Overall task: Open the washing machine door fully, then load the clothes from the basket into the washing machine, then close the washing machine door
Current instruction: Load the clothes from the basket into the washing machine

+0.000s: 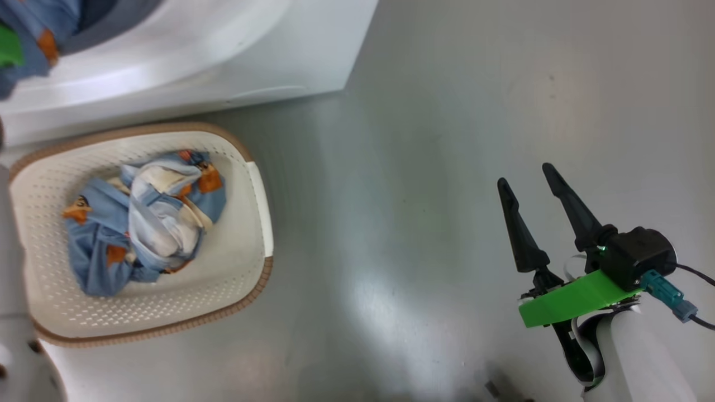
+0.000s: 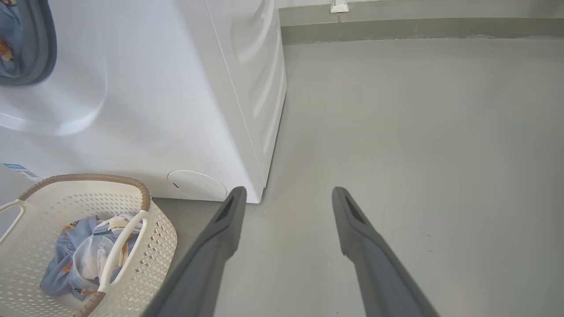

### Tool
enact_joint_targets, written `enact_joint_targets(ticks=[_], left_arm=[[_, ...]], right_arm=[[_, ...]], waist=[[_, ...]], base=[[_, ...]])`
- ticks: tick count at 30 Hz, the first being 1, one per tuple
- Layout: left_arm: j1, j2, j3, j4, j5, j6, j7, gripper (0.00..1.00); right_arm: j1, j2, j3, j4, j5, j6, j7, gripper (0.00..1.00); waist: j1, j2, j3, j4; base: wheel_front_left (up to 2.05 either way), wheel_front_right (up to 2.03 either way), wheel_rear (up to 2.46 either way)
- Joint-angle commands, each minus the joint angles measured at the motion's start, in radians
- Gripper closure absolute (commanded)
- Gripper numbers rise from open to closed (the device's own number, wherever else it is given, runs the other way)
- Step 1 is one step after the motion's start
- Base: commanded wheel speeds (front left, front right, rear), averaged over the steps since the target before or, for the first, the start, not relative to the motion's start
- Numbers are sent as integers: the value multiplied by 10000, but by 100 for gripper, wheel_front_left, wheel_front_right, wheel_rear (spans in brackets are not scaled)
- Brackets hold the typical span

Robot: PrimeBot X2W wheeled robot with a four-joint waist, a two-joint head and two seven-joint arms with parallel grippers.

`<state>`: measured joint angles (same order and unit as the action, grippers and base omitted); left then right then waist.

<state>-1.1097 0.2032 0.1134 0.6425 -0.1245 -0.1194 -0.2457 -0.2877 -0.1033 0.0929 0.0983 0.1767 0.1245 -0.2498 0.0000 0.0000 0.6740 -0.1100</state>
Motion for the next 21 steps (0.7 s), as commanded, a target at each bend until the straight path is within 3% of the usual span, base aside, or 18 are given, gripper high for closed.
enact_joint_targets(ticks=[1, 8, 14, 18, 21], left_arm=[[-216, 597, 110, -68, -120, -61, 71, 100], [-1737, 1236, -347, 1339, -625, -106, 696, 100], [-2617, 1636, -930, 1891, -740, -110, 202, 100], [-3063, 1732, -1145, 1657, -460, -89, -124, 100], [-3090, 1699, -1134, 477, -177, 93, -153, 100]], right_arm=[[125, 25, 280, -201, 84, 62, -120, 0], [-19, 180, 548, -172, 184, 62, -120, 0], [-98, 236, 531, -137, 273, 62, -120, 0], [-128, 264, 563, -152, 308, 62, -120, 0], [-186, 295, 624, -170, 353, 62, -120, 0]], waist=[[0, 0, 279, -179], [0, 0, 810, -504], [0, 0, 1119, -679], [0, 0, 1267, -731], [0, 0, 1382, -753]], base=[[0, 0, 0], [0, 0, 0], [0, 0, 0], [0, 0, 0], [0, 0, 0]])
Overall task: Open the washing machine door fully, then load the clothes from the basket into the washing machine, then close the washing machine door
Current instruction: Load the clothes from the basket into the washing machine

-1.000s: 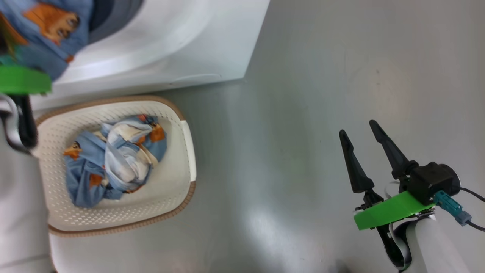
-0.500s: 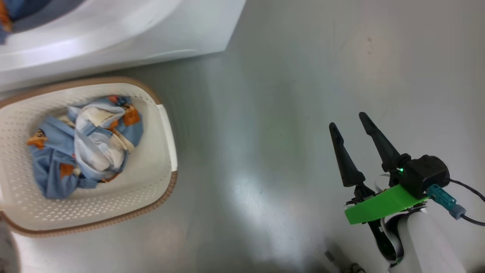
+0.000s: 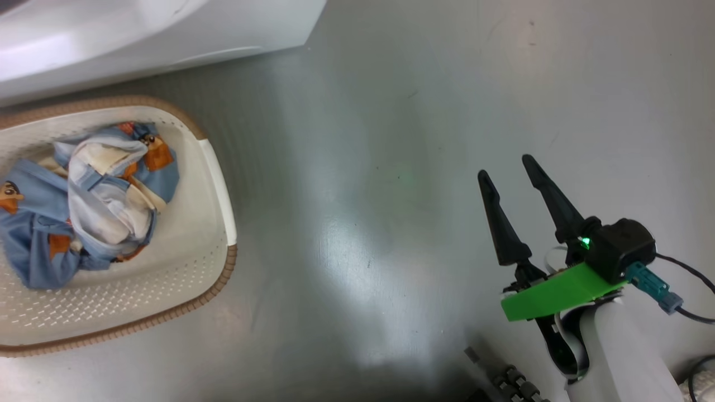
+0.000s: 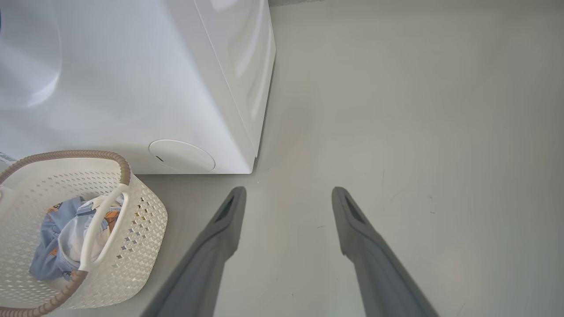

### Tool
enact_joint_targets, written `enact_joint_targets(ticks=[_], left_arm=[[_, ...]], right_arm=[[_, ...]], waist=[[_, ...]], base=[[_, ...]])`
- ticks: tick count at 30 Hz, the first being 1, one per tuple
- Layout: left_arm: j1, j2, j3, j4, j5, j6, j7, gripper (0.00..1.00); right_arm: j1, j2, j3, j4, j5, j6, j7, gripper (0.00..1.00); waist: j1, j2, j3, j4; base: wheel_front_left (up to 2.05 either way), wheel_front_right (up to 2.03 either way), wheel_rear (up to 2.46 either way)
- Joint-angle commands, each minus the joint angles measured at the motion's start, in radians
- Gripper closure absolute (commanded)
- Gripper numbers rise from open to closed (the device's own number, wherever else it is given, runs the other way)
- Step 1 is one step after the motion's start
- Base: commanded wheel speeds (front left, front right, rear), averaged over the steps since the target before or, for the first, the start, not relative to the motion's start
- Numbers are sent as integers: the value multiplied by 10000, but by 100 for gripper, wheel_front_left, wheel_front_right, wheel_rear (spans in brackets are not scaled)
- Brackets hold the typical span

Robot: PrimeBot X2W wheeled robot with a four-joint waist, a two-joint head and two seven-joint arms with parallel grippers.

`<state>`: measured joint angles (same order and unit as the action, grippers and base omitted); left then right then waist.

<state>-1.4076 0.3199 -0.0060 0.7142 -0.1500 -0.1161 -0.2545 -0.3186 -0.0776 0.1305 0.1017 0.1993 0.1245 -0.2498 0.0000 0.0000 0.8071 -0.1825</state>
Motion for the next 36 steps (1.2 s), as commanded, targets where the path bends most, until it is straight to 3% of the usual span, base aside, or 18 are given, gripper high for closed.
enact_joint_targets(ticks=[1, 6, 12, 14, 15, 16, 21, 36], left_arm=[[-22, 532, 85, -668, 166, 90, -66, 100], [622, 416, 349, -2077, 388, 182, -69, 100], [1054, 255, 665, -1487, 322, 218, -71, 100], [1038, 175, 737, -1042, 220, 201, -71, 48], [998, 169, 727, -917, 217, 178, -71, 12], [982, 151, 738, -740, 182, 158, -71, 0], [926, 89, 759, -159, 152, 125, -71, 0], [1885, -93, 794, -216, 208, 41, -72, 0]], right_arm=[[97, 46, 270, -205, 140, 62, -120, 0], [-3, 82, 330, -189, 159, 62, -120, 0], [-51, 116, 353, -86, 168, 62, -120, 0], [-60, 120, 344, -61, 174, 62, -120, 0], [-65, 117, 331, -52, 169, 62, -120, 0], [-70, 116, 316, -44, 167, 62, -120, 0], [-104, 131, 272, -64, 151, 62, -120, 0], [-58, 177, 60, -11, 80, 62, -120, 0]], waist=[[0, 0, 85, -40], [0, 0, 150, -56], [0, 0, 70, -41], [0, 0, 32, -23], [0, 0, 19, -12], [0, 0, -2, -3], [0, 0, -110, 22], [0, 0, -886, 222]], base=[[0, 0, 0], [0, 0, 0], [0, 0, 0], [0, 0, 0], [0, 0, 0], [0, 0, 0], [0, 0, 0], [0, 0, 0]])
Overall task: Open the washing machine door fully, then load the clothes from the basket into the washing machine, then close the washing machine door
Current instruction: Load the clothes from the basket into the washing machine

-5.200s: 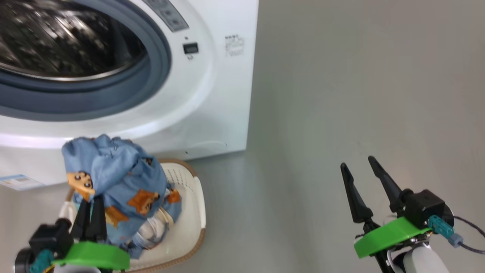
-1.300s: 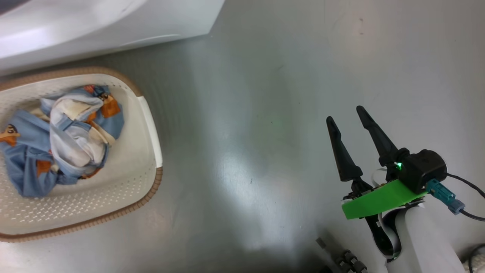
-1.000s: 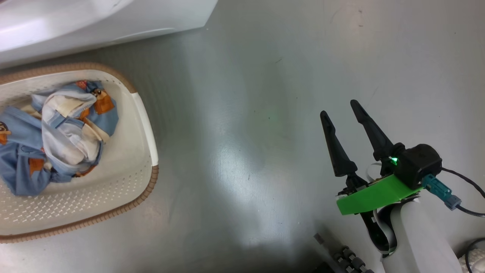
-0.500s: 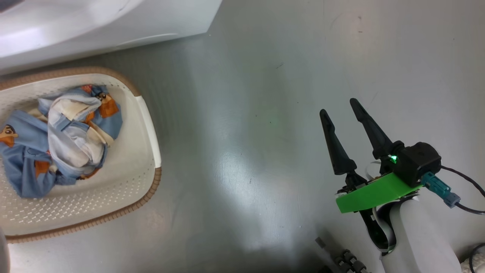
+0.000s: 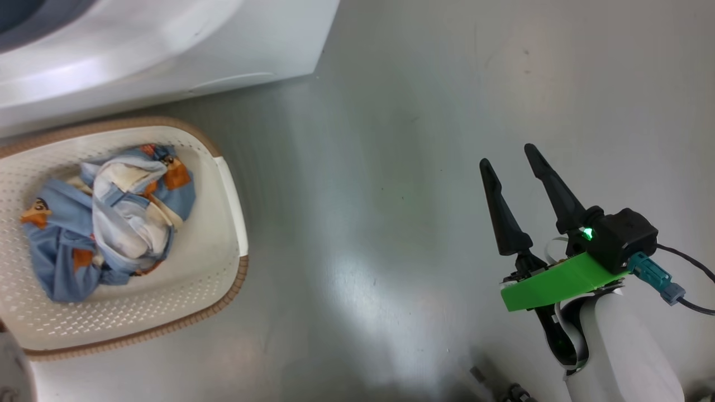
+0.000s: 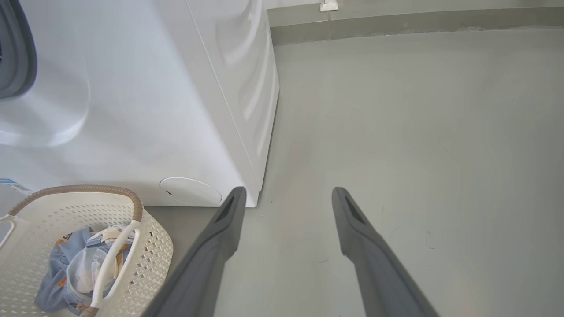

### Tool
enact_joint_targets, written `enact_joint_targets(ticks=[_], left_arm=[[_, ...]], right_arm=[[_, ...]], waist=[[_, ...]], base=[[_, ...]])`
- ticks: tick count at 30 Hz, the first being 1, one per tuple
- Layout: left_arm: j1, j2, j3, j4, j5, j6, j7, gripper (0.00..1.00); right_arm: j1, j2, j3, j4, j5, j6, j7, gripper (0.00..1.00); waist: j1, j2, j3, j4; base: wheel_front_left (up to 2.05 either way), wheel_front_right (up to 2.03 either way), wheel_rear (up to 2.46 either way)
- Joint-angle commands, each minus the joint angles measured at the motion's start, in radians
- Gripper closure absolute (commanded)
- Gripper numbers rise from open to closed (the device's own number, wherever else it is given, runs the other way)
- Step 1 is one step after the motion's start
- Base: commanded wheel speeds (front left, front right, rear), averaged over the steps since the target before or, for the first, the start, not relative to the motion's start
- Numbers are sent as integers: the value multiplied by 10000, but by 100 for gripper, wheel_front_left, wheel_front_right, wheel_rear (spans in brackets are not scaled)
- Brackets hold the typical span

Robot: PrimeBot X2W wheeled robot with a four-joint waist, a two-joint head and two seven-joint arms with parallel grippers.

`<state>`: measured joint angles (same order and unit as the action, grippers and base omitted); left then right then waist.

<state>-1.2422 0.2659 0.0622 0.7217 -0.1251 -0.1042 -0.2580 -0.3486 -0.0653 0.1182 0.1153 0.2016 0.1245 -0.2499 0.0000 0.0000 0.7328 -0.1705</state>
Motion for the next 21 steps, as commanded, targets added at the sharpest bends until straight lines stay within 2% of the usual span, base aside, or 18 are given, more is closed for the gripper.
enact_joint_targets(ticks=[1, 13, 21], left_arm=[[336, 411, 158, -345, -78, -82, -37, 0], [2169, 17, 586, -1347, -358, -181, -37, 0], [4051, -356, 973, -2475, -454, -230, -37, 0]], right_arm=[[239, 48, 175, -136, 55, 62, -118, 0], [333, -82, -46, -122, 28, 62, -118, 0], [540, -51, -193, -20, 2, 62, -118, 0]], waist=[[0, 0, -215, 132], [0, 0, -1133, 465], [0, 0, -1881, 604]], base=[[0, 0, 0], [0, 0, 0], [0, 0, 0]])
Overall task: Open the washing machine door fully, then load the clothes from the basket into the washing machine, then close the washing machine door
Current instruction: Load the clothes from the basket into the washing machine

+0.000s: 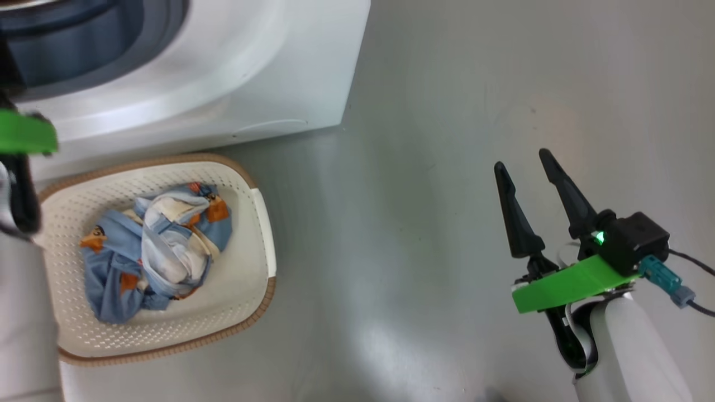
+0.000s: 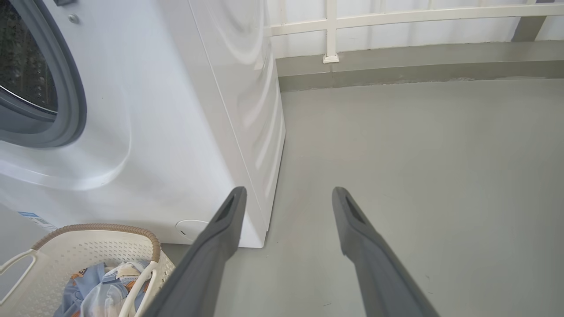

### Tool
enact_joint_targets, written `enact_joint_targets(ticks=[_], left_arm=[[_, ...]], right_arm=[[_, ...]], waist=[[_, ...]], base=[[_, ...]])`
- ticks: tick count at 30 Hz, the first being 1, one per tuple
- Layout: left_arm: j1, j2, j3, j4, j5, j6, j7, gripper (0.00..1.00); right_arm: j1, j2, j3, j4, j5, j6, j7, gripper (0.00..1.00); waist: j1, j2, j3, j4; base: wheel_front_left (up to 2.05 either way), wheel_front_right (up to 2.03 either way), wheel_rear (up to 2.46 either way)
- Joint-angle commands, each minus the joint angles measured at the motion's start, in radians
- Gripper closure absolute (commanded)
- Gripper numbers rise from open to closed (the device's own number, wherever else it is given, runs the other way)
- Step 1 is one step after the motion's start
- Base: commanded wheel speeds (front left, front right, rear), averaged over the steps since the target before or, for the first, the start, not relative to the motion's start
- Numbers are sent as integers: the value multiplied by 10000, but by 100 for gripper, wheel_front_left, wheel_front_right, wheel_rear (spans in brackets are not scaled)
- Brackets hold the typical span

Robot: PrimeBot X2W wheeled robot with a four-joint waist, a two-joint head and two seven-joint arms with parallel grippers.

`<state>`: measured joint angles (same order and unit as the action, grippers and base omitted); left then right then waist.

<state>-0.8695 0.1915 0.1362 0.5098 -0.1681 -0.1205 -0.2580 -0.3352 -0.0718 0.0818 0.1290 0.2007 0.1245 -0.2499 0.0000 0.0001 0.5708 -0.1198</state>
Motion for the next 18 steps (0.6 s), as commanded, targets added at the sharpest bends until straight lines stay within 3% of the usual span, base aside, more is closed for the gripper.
enact_joint_targets(ticks=[1, 18], left_arm=[[557, 301, 267, -507, -40, -70, -37, 0], [4417, -908, 651, -2748, 35, -96, -38, 0]], right_arm=[[457, 16, 167, -144, 2, 62, -118, 0], [1188, 41, 173, 118, -43, 62, -118, 0]], waist=[[0, -1, -369, 128], [0, -1, -2340, 333]], base=[[0, 0, 0], [0, 0, 0]])
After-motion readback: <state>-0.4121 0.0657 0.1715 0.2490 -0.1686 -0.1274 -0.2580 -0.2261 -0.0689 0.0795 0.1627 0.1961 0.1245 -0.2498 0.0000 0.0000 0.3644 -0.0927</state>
